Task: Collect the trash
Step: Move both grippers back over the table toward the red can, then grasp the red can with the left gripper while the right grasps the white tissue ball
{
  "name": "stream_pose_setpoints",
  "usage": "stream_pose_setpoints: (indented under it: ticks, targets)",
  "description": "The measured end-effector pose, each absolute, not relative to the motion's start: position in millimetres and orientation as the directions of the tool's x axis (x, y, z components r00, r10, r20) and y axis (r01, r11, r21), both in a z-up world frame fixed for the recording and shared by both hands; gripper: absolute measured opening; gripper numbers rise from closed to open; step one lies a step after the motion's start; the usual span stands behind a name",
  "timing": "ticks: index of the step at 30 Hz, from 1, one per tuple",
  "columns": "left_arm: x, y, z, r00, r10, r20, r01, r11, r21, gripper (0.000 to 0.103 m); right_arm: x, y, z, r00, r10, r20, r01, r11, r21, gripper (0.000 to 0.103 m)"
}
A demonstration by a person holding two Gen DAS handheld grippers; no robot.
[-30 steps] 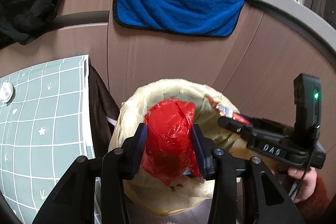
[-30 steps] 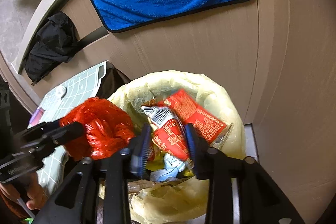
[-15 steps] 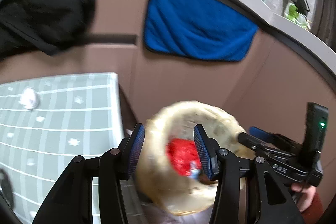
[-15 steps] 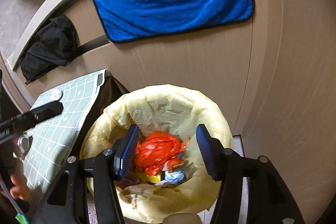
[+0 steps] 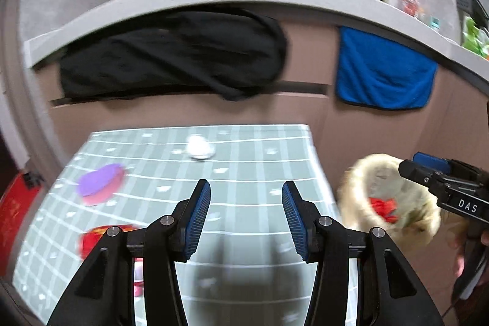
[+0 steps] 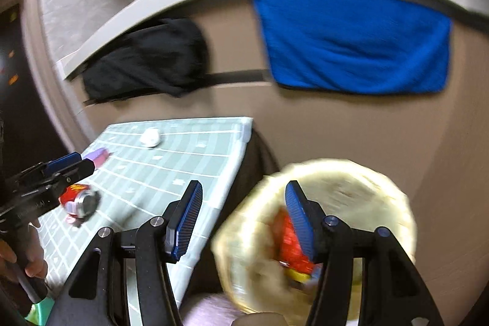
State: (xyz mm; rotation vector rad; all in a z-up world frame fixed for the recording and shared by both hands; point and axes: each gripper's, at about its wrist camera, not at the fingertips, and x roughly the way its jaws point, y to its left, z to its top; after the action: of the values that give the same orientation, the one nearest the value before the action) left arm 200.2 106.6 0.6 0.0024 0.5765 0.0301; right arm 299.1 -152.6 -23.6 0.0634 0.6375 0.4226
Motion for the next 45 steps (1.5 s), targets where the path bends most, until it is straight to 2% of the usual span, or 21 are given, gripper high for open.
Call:
stream_pose_setpoints:
  ticks: [14,25,29,33,34,36,38,42,45]
  targets:
    - [141.6,255.5,-6.6,0.832,0.109,-0.543,-0.187,0.978,-0.090,0.050,278.6,32.9,-26.5,0.575,0.543,-0.612,-0.597,0.790,0.140,0.054]
    - [127.2,393.7,-35.4,0.770,0.113,-0.627,-0.370,0.881,-0.295,0.050,263.0,144.2,-51.1,0.409,0.606,-0.682,-0.737,0.660,0.144,0.054]
    - [123.4,410.6,-46.9,0.762,0.085,-0.642,-0.380,0.861,-0.337,0.050,268.1,172.5,-65.2,0.380,0.602,-0.702,-0.756,0.639,0.139,0.054]
    - [125.3,414.2,-61.1,0.758,-0.016,-0.652,-0.339,0.845,-0.415,0.050,283.6,183.0,-86.6,0.378,0.567,-0.732,-0.729,0.670,0.143,0.055]
    - [126.5,414.1,-64.6,0.757,-0.037,-0.653,-0.327,0.843,-0.427,0.050,289.1,181.6,-94.2,0.344,0.584,-0.735,-0.722,0.665,0.191,0.059]
    - [128.6,413.8,-66.6,0.756,-0.044,-0.653,-0.321,0.844,-0.429,0.050,294.8,177.8,-100.9,0.280,0.636,-0.719,-0.712,0.640,0.289,0.060]
    - [131.1,411.8,-66.5,0.757,-0.059,-0.650,-0.310,0.844,-0.438,0.050,299.9,174.9,-101.8,0.251,0.652,-0.715,-0.702,0.631,0.330,0.060]
    - [139.6,401.3,-65.7,0.768,-0.141,-0.624,-0.242,0.839,-0.487,0.050,303.3,165.8,-82.7,0.368,0.620,-0.693,-0.722,0.660,0.208,0.060]
    - [151.8,392.4,-58.7,0.782,-0.143,-0.606,-0.208,0.858,-0.470,0.050,324.9,148.2,-62.3,0.470,0.596,-0.651,-0.696,0.704,0.142,0.060]
